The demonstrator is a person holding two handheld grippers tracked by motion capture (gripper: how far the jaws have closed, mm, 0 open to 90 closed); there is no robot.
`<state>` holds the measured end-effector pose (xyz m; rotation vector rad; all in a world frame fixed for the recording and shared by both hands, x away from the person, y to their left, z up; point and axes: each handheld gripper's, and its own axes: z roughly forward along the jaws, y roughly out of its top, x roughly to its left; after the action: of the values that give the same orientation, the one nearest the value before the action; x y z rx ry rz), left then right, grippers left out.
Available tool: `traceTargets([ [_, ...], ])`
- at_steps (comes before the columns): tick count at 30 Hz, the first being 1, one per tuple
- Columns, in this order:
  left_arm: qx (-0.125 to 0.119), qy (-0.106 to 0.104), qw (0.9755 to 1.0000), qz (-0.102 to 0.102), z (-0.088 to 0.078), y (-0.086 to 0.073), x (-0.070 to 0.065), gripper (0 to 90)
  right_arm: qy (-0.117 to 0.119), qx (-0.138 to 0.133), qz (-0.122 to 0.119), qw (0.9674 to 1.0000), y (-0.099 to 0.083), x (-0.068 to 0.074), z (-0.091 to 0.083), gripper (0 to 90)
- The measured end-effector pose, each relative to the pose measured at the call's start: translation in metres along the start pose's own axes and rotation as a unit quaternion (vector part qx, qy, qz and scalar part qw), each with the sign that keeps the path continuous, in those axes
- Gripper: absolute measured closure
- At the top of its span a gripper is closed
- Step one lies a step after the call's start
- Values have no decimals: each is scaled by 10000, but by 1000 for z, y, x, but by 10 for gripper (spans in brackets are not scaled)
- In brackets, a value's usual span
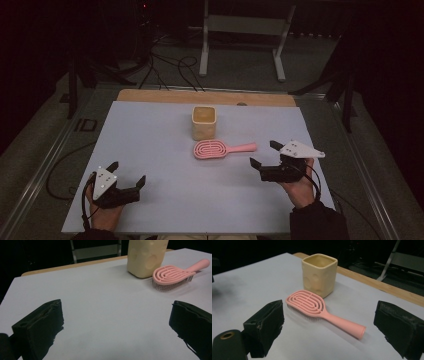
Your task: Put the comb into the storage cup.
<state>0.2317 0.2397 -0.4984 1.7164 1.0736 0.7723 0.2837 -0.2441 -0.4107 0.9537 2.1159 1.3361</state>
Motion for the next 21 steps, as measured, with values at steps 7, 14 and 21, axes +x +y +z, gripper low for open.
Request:
traceTargets([
  [7, 6, -3, 10000, 8, 0, 0, 0, 2, -60, 279, -103, 9995, 17, 0, 11, 89],
  [14, 4, -9, 10000, -4, 0, 0, 0, 2, -31, 413, -129, 9991, 26, -2, 21, 89],
  [21, 9, -17, 10000, 6, 1, 0, -1, 2, 2, 669, -273, 9974, 34, -6, 38, 89],
])
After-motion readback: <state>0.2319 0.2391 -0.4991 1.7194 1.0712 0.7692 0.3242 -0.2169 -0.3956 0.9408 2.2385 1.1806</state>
